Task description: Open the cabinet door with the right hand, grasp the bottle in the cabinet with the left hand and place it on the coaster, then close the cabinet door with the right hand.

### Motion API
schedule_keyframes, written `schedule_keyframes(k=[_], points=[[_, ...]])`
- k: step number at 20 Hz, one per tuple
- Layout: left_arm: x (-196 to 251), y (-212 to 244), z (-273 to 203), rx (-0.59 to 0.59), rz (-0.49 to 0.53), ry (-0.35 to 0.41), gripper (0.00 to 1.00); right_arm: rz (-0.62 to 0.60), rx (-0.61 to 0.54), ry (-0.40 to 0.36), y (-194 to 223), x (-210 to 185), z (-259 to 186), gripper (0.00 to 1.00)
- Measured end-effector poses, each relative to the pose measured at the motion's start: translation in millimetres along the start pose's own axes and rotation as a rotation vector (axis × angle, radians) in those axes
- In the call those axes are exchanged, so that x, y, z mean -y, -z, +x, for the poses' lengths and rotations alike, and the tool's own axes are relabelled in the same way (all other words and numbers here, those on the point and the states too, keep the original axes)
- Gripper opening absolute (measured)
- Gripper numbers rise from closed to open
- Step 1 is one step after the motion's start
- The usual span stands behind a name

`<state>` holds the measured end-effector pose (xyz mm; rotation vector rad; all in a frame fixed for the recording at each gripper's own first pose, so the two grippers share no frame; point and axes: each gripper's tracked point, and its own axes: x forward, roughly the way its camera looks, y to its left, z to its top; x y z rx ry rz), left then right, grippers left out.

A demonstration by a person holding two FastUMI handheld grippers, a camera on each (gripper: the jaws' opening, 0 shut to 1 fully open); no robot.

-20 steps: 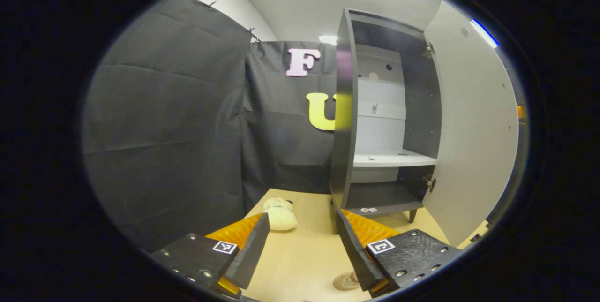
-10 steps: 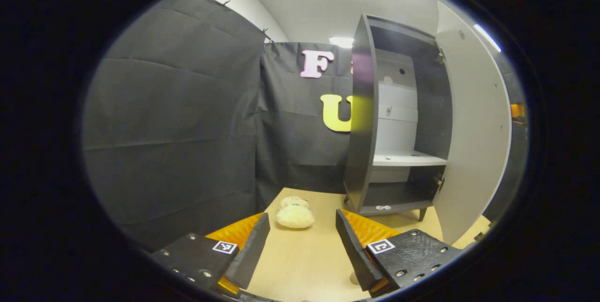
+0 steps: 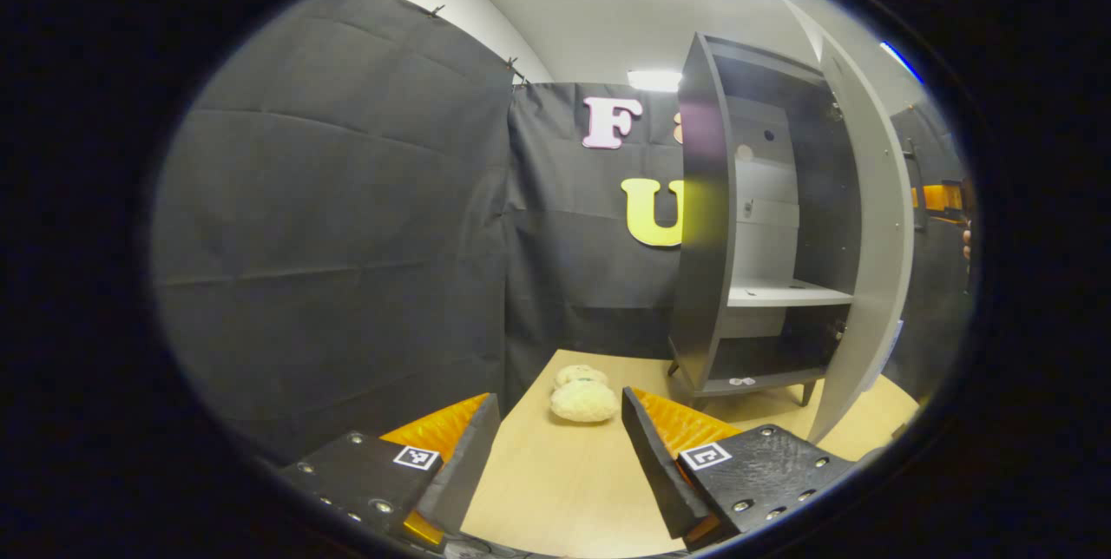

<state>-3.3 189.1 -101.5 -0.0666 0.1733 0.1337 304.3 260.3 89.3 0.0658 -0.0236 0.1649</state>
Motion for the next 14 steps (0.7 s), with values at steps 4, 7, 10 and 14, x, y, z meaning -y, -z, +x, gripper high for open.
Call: schedule_keyframes(k=[4,7,10,14], points=[[-9.8,-3.1,-7.1,0.008,0.004,-0.022,0.85,0.002,-0.023,-0.03,11.5,-15.5,19.0,0.94],[-11.6,-3.2,-8.2,0.01,0.001,-0.027,0.85,-0.003,-0.04,-0.037,18.2,-21.5,22.6,0.94],[-9.0,-4.5,-11.0,0.015,0.001,-0.015,0.89,-0.02,-0.045,-0.021,21.4,-18.2,17.3,0.94],[6.4,-8.4,-6.3,0.025,-0.006,0.025,0.84,-0.038,-0.037,0.01,20.3,-10.0,3.4,0.94]])
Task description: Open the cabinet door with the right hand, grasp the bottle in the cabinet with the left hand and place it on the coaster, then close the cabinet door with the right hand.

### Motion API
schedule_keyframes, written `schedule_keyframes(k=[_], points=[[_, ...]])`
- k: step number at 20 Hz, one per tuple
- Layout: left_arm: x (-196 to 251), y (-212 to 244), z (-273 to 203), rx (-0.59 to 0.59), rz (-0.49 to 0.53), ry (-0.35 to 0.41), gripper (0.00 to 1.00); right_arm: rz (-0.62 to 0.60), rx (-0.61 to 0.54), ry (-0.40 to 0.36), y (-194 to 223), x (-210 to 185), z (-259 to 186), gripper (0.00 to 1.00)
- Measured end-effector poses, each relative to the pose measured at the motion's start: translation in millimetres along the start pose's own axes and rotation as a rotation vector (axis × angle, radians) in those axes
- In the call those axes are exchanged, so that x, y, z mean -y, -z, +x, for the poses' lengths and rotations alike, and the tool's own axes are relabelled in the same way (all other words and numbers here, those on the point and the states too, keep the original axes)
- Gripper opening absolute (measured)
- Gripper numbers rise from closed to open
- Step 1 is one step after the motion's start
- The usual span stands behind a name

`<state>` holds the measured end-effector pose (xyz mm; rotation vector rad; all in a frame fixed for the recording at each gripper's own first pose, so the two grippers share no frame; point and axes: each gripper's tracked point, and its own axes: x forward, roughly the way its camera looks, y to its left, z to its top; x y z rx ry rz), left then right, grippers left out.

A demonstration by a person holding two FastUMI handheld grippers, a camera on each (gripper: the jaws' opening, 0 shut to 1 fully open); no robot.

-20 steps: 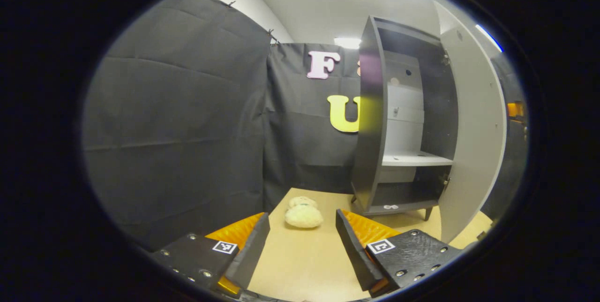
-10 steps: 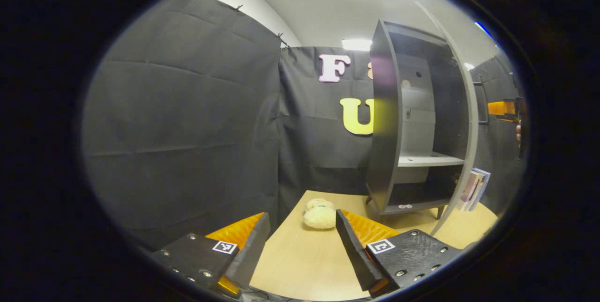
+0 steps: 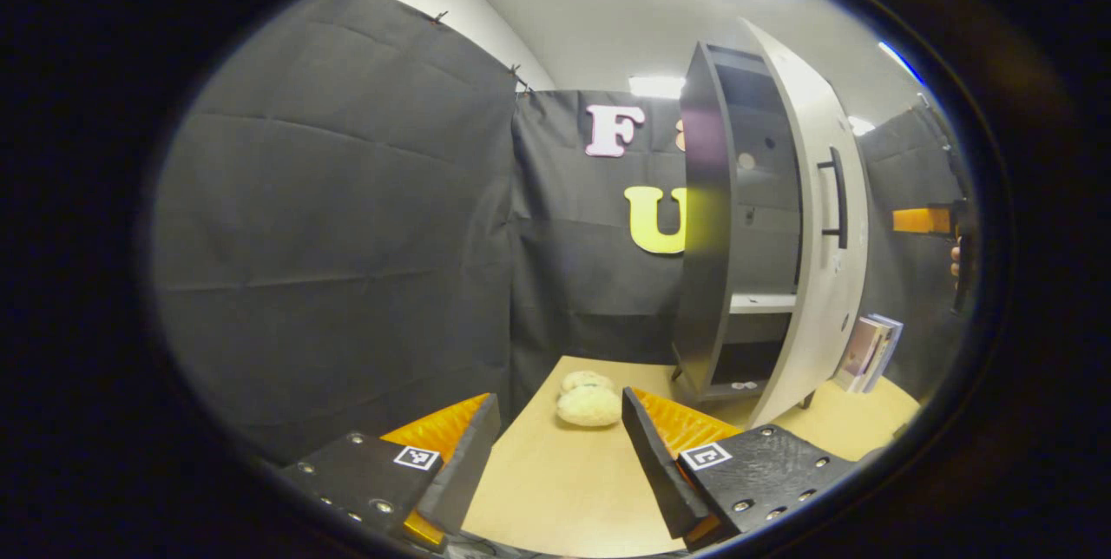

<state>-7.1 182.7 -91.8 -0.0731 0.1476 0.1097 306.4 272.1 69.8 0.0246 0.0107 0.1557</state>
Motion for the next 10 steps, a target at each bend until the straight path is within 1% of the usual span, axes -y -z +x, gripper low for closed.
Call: schedule_keyframes(k=[1,2,4,5,6,9,10], points=[[2.7,-1.9,-0.3,0.002,-0.002,0.011,0.81,0.0,0.0,0.011,-0.1,3.4,-5.8,0.94],[5.5,-2.0,0.6,0.003,-0.004,0.024,0.89,0.003,0.002,0.024,0.6,8.2,-13.2,0.94],[17.7,-6.6,2.6,0.003,-0.01,0.059,0.89,0.013,0.008,0.055,0.9,16.4,-26.0,0.94],[24.4,-8.4,3.6,0.003,-0.013,0.078,0.84,0.017,0.012,0.069,1.5,20.9,-32.4,0.94],[31.8,-11.4,5.9,0.009,-0.011,0.093,0.89,0.016,0.011,0.077,3.4,25.5,-39.1,0.94],[49.0,-20.1,5.1,0.028,0.0,0.109,0.89,0.009,0.008,0.095,8.3,43.0,-56.0,0.95],[58.2,-22.2,4.8,0.033,-0.002,0.114,0.84,0.011,0.01,0.102,9.5,50.2,-60.6,0.94]])
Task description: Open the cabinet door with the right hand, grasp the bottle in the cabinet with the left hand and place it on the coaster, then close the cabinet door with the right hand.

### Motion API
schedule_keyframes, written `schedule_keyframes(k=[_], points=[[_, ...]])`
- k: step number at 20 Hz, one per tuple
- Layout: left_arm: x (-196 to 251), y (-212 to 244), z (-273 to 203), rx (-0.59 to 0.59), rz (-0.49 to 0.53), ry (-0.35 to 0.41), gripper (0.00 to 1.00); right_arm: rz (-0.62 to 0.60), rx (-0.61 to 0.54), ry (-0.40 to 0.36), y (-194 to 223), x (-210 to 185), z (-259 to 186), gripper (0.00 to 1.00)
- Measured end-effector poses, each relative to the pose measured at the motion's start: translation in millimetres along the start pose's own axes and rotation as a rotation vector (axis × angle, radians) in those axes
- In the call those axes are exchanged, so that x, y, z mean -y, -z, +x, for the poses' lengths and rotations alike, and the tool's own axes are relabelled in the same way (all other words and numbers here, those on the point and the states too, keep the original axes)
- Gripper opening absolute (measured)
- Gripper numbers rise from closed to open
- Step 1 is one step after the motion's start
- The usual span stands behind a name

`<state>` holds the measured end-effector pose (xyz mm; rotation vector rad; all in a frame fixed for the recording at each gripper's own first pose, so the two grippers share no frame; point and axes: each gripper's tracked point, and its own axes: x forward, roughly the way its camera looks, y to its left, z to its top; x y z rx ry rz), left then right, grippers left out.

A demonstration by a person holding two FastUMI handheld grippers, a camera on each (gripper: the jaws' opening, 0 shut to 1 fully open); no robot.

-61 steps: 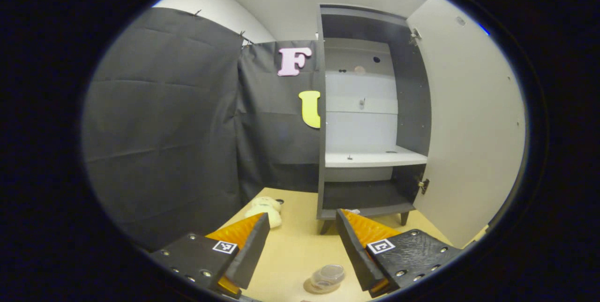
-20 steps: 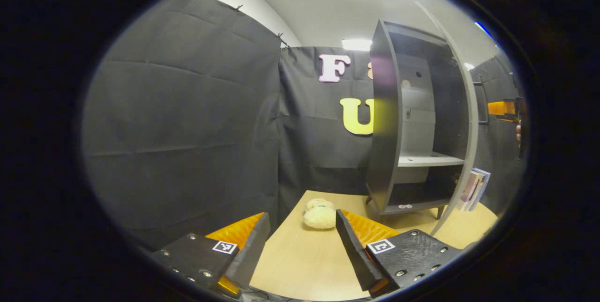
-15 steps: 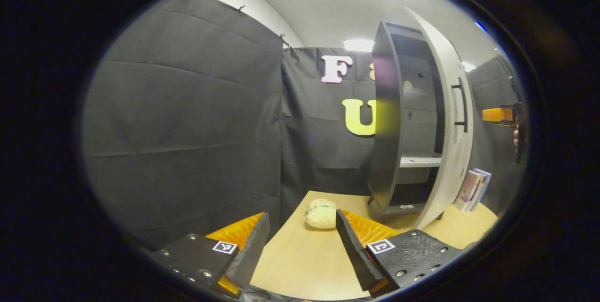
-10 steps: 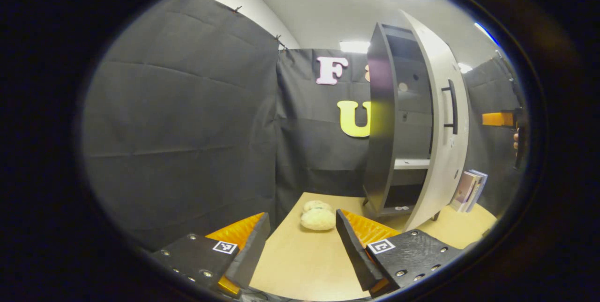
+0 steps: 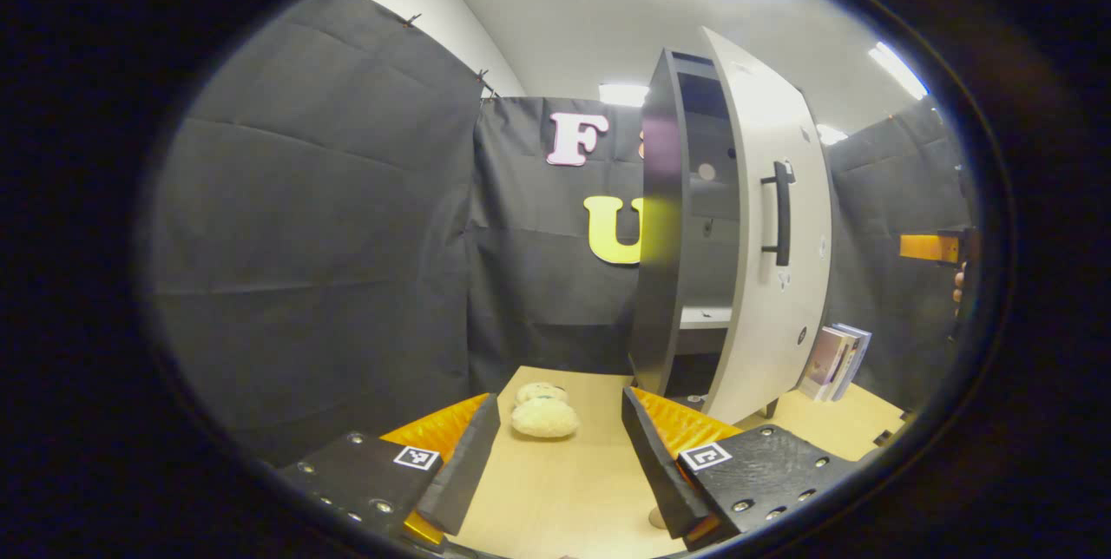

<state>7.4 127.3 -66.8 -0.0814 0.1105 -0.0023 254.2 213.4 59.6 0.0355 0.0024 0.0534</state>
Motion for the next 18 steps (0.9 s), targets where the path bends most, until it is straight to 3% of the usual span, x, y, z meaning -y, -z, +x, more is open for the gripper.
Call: schedule_keyframes(k=[1,5,6,12,14,18], points=[[10.1,-1.6,0.9,0.0,-0.003,0.006,0.89,0.005,0.001,0.008,1.7,8.3,-3.2,0.94],[52.1,-6.7,0.5,0.005,0.015,0.045,0.89,0.027,-0.017,0.039,13.5,44.9,-15.3,0.94],[63.7,-8.9,2.1,0.007,0.024,0.053,0.85,0.028,-0.02,0.051,16.0,55.3,-17.4,0.95],[126.7,-21.9,3.3,0.028,0.04,0.091,0.88,0.013,-0.011,0.089,21.4,105.7,-30.3,0.94],[145.1,-24.0,2.4,0.036,0.048,0.098,0.88,0.01,-0.01,0.092,25.3,116.8,-34.1,0.91],[171.8,-31.5,0.6,0.047,0.067,0.109,0.84,0.014,-0.018,0.098,37.3,133.8,-38.5,0.95]])
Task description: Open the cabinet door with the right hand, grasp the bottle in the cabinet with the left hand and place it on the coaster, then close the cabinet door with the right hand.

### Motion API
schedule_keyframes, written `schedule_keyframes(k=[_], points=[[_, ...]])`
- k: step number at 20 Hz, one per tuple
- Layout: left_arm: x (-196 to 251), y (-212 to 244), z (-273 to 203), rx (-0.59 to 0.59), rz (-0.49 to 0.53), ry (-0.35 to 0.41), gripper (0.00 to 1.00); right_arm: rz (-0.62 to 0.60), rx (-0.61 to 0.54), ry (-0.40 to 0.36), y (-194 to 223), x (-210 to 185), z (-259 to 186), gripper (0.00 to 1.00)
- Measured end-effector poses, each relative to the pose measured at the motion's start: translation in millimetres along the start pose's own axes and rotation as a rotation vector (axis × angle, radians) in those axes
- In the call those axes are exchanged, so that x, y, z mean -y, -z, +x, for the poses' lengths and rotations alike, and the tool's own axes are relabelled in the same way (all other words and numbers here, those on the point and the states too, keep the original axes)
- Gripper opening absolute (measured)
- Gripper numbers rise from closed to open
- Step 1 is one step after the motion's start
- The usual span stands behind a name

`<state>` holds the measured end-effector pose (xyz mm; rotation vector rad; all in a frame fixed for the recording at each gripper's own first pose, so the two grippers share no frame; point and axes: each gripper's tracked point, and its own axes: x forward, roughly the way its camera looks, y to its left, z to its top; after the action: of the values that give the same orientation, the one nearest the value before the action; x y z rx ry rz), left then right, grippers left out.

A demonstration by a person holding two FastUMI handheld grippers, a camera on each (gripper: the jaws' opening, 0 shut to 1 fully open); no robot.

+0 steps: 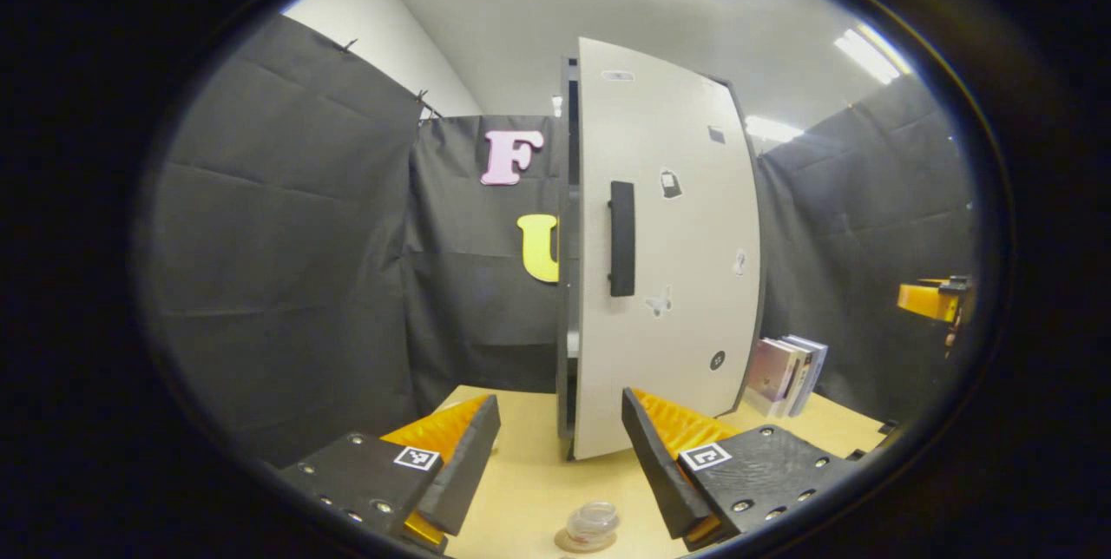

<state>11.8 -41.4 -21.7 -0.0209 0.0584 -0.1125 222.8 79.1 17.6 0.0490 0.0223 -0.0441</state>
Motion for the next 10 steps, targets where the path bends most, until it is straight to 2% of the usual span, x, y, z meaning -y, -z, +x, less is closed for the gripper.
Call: schedule_keyframes(k=[1,6,7,8,10], points=[[4.5,-1.4,-0.4,0.002,0.004,0.002,0.88,-0.003,-0.005,0.0,4.0,2.6,0.2,0.95],[19.6,-2.5,-6.7,0.008,0.011,0.005,0.88,-0.003,-0.036,-0.01,19.7,7.8,0.3,0.94],[21.0,-0.7,-8.5,0.005,0.008,0.007,0.88,-0.004,-0.037,-0.012,19.6,8.1,0.7,0.91],[20.8,0.9,-8.0,-0.001,0.006,0.006,0.88,-0.004,-0.035,-0.014,19.3,7.9,2.4,0.94],[21.6,2.2,-8.7,-0.004,0.003,0.004,0.84,-0.007,-0.034,-0.02,18.5,6.0,4.8,0.94]])
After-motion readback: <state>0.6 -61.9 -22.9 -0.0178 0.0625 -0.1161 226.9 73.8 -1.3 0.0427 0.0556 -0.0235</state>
